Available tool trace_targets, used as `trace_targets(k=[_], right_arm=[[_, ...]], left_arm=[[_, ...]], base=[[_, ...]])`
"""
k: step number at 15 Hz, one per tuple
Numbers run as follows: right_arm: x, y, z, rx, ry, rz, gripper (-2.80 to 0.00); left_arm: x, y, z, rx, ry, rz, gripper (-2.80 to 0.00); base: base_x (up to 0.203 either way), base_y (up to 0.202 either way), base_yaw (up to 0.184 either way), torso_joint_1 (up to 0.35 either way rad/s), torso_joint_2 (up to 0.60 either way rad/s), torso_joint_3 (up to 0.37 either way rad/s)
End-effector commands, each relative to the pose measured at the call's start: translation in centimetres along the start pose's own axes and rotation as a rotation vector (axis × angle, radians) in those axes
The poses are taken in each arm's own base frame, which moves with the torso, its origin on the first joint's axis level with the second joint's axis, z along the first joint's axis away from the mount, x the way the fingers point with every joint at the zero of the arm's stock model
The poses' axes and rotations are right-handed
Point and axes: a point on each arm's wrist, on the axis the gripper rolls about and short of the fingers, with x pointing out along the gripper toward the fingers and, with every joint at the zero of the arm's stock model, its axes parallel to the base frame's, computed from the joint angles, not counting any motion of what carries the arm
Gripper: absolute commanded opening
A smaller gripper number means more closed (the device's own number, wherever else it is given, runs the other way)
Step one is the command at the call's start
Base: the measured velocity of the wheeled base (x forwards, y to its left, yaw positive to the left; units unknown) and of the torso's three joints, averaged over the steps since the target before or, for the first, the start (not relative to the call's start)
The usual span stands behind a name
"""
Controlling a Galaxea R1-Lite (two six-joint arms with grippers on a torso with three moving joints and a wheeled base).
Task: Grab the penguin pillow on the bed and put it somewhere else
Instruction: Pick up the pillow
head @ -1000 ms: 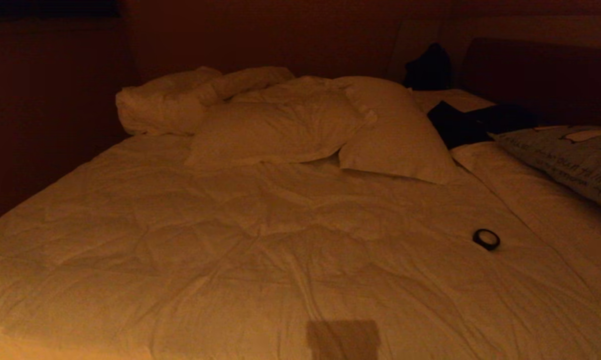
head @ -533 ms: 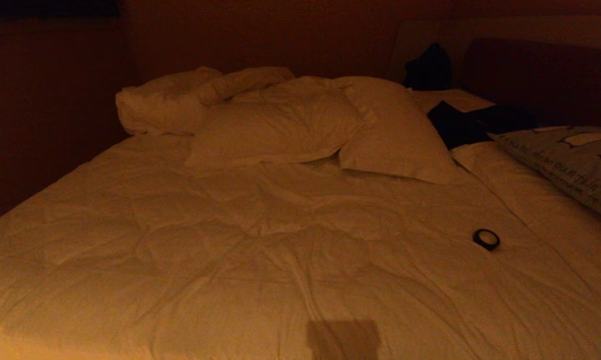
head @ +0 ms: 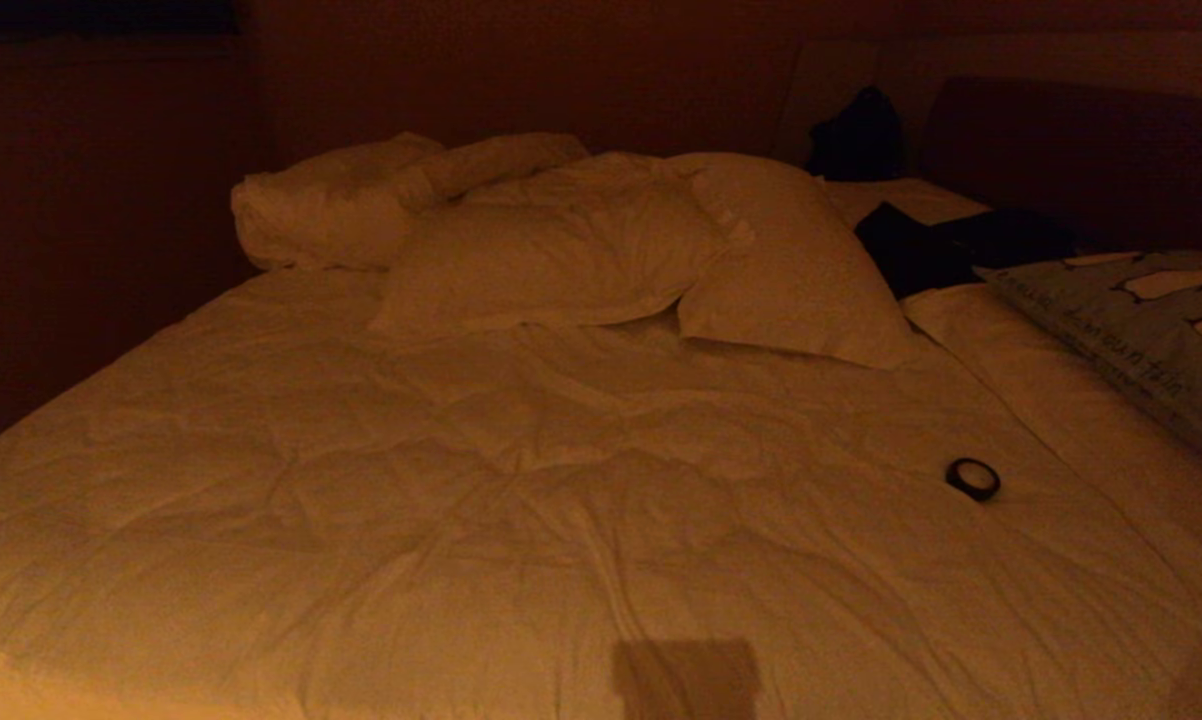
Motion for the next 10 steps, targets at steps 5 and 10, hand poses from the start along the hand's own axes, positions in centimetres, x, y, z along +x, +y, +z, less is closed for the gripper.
trace_targets(k=[5, 10], right_arm=[[-5.2, 12.1, -5.6, -0.104, -0.008, 0.082, -2.23], [-4.6, 16.0, -9.7, -0.039, 0.117, 0.095, -2.80]], left_arm=[[0.0, 0.0, -0.1, 0.000, 0.003, 0.000, -2.80], [0.0, 0.0, -0.1, 0.000, 0.003, 0.001, -2.80]], base=[[0.000, 0.000, 0.000, 0.000, 0.00, 0.000], [0.000, 0.000, 0.000, 0.000, 0.00, 0.000]])
